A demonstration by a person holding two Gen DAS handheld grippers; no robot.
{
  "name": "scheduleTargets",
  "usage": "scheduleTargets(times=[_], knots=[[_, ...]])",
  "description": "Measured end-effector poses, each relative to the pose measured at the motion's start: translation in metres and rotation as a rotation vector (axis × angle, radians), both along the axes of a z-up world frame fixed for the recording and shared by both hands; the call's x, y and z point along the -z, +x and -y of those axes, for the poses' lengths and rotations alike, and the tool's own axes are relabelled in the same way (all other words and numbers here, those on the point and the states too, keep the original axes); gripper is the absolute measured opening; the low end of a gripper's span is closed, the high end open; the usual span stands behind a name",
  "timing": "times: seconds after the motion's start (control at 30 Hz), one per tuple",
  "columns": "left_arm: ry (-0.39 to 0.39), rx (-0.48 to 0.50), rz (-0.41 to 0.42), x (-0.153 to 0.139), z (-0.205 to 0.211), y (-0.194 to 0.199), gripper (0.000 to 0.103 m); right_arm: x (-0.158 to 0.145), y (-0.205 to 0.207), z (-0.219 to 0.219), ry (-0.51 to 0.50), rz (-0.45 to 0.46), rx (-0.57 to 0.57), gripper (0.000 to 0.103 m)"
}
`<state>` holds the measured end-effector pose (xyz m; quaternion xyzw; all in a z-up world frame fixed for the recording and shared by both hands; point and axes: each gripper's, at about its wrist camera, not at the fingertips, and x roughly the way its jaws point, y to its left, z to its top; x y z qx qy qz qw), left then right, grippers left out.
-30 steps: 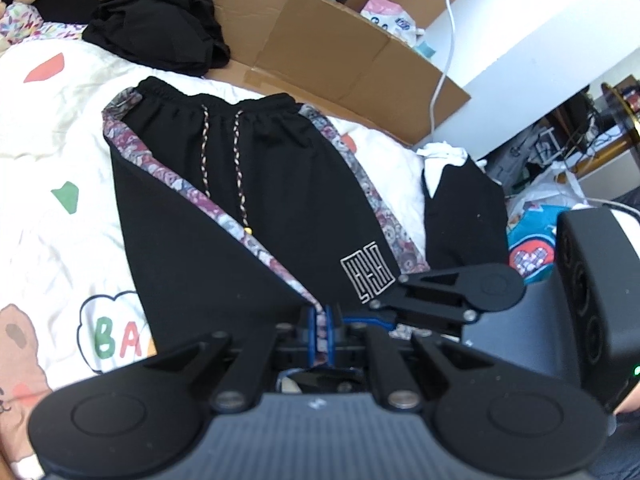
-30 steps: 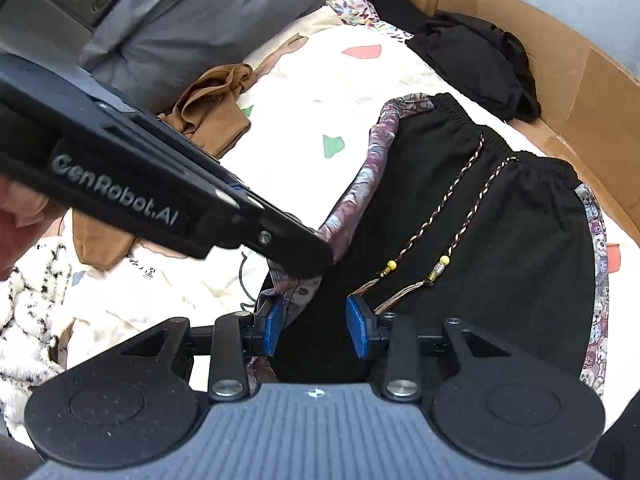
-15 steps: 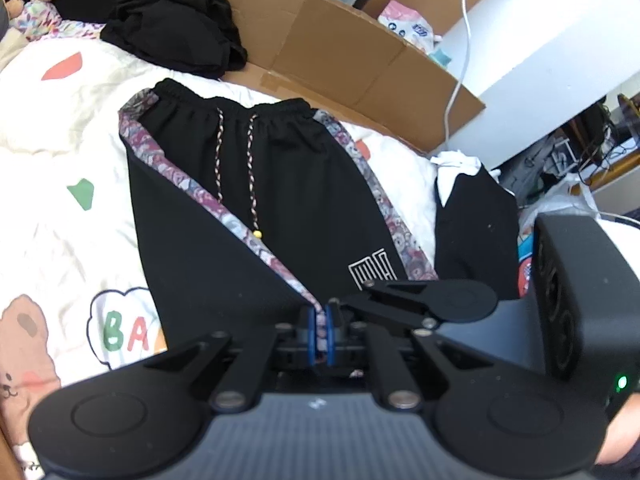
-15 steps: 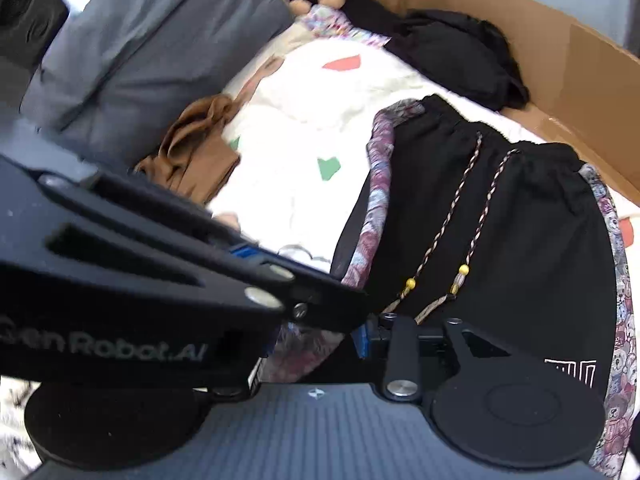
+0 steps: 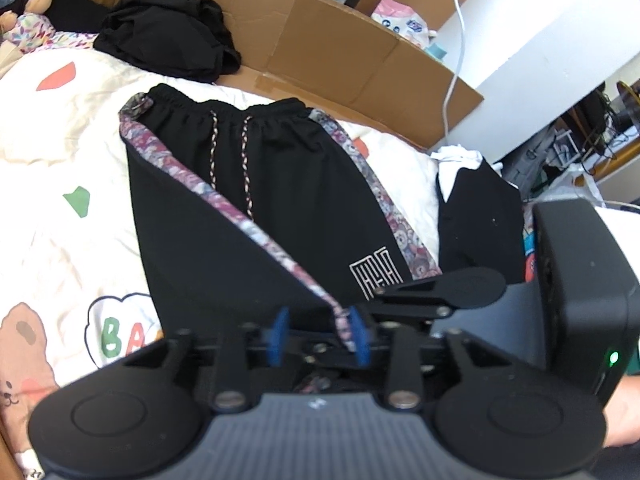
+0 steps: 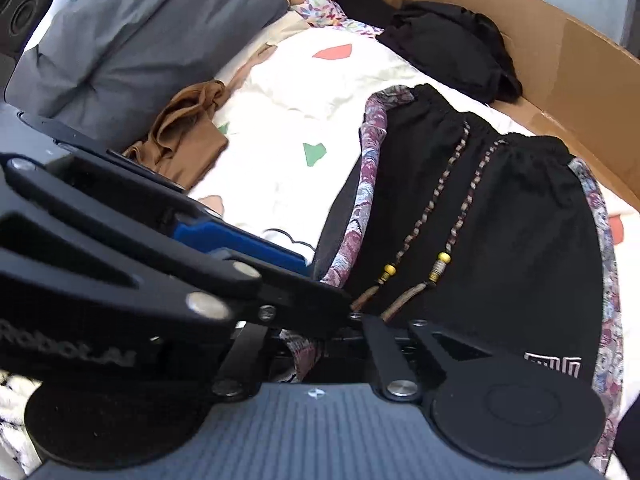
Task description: Fold clothes
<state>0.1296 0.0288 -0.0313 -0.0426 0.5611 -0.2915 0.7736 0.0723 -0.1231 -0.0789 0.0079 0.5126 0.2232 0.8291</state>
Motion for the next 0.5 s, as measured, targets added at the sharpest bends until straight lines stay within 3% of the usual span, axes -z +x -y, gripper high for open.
scheduleTargets(times=[0.17, 0.5], knots=[[0.084, -0.012, 0.035, 0.010, 0.002, 0.000, 0.061, 0.004, -0.009, 0.019, -0.025, -0.012, 0.010, 0.007], [0.128, -0.060, -0.068, 0.078, -0.008, -0.005, 0.061, 0.011, -0.022, 0.077, -0.052, -0.030, 0.086, 0.006]])
